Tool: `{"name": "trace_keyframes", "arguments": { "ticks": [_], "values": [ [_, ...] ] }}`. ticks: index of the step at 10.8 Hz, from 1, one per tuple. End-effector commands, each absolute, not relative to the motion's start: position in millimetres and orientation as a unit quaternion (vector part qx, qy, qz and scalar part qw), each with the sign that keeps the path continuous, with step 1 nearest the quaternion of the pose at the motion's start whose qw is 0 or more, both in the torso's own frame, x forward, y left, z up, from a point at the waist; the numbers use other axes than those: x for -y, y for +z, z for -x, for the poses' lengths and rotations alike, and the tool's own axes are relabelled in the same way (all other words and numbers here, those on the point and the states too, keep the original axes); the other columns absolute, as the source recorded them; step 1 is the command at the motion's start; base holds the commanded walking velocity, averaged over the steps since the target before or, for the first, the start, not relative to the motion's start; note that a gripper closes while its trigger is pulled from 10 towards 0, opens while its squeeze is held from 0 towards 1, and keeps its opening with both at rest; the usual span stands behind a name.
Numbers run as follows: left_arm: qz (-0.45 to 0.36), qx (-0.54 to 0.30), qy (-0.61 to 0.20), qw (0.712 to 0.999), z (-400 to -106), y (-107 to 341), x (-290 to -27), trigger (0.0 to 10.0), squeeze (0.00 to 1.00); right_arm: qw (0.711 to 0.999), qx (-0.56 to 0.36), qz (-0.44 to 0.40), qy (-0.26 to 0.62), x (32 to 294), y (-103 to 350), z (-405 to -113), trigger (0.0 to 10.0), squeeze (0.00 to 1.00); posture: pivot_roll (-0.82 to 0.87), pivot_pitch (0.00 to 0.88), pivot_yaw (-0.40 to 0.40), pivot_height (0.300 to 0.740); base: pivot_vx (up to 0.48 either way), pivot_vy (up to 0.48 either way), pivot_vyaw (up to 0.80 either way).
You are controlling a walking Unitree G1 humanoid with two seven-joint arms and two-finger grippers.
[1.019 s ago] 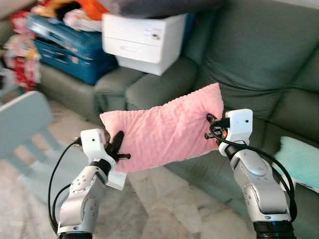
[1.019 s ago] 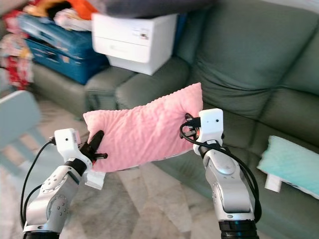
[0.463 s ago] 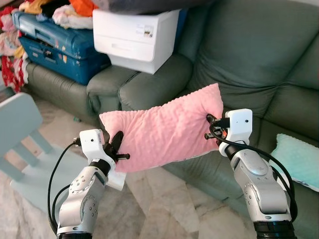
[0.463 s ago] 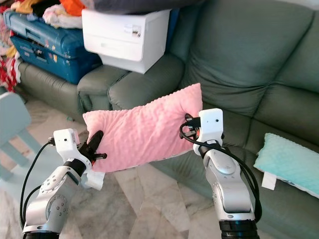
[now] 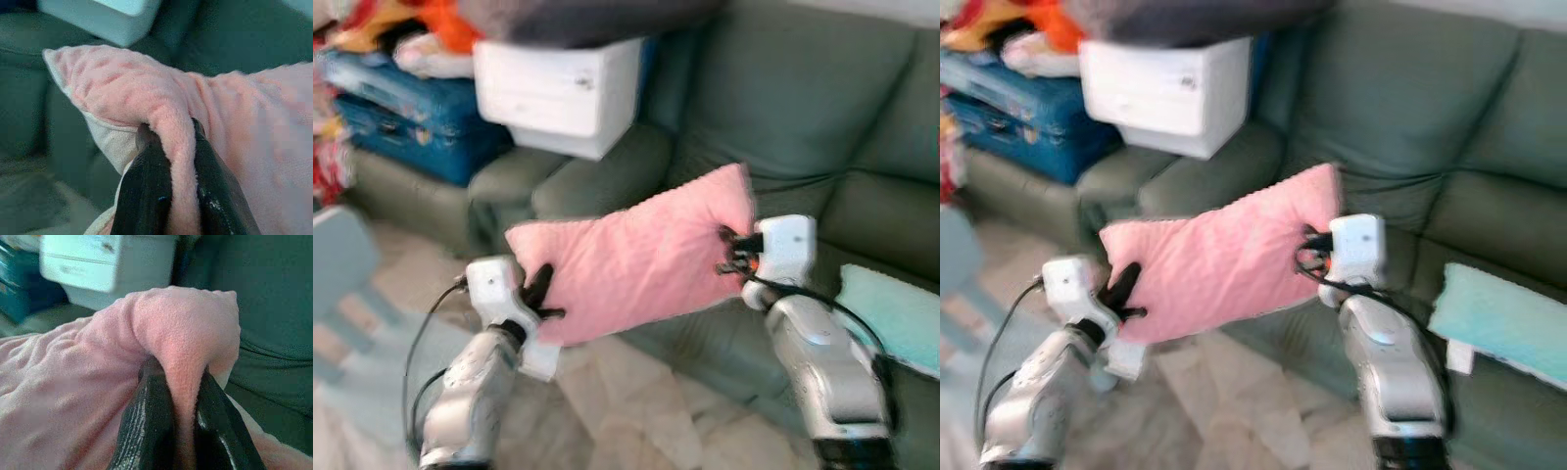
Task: Move the pillow to the sofa
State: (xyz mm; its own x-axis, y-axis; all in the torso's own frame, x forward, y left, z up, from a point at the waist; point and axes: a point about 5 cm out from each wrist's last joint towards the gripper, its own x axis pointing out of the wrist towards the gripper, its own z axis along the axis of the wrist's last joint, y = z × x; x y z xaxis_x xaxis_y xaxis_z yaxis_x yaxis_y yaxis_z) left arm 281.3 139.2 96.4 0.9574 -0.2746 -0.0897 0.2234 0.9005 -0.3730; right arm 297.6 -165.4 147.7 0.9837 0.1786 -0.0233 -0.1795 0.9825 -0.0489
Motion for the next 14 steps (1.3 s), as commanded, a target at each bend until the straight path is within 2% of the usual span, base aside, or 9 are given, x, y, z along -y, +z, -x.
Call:
{"name": "trace_keyframes", "arguments": {
  "ticks": [1,4,8,9,14],
  "values": [
    [0.176,-0.067,-0.126,0.974,-280.4,97.0,-147.3,10.0,0.00,0.994,0.024,0.019,0.106,155.2,162.3,-298.8,10.0,0.00,-0.19,0.044,-0.019,0.740,0.461,0.000,0.00],
    [0.177,-0.072,-0.131,0.973,-278.3,95.4,-145.5,10.0,0.00,0.994,0.021,0.018,0.107,155.1,161.8,-298.4,10.0,0.00,-0.19,0.047,-0.019,0.740,0.477,0.000,0.00],
    [0.179,-0.077,-0.139,0.971,-277.0,93.8,-142.0,10.0,0.00,0.994,0.019,0.019,0.108,155.2,162.1,-297.9,10.0,0.00,-0.20,0.050,-0.022,0.740,0.463,0.000,-0.78],
    [0.179,-0.078,-0.140,0.971,-276.7,93.6,-141.7,10.0,0.00,0.994,0.021,0.019,0.108,155.0,162.4,-297.8,10.0,0.00,-0.20,0.051,-0.022,0.740,0.454,0.000,0.00],
    [0.180,-0.094,-0.143,0.969,-275.4,90.0,-138.2,10.0,0.00,0.994,0.020,0.020,0.108,153.8,162.4,-298.2,10.0,0.00,-0.19,0.054,-0.023,0.740,0.000,0.000,0.00]
  ]
}}
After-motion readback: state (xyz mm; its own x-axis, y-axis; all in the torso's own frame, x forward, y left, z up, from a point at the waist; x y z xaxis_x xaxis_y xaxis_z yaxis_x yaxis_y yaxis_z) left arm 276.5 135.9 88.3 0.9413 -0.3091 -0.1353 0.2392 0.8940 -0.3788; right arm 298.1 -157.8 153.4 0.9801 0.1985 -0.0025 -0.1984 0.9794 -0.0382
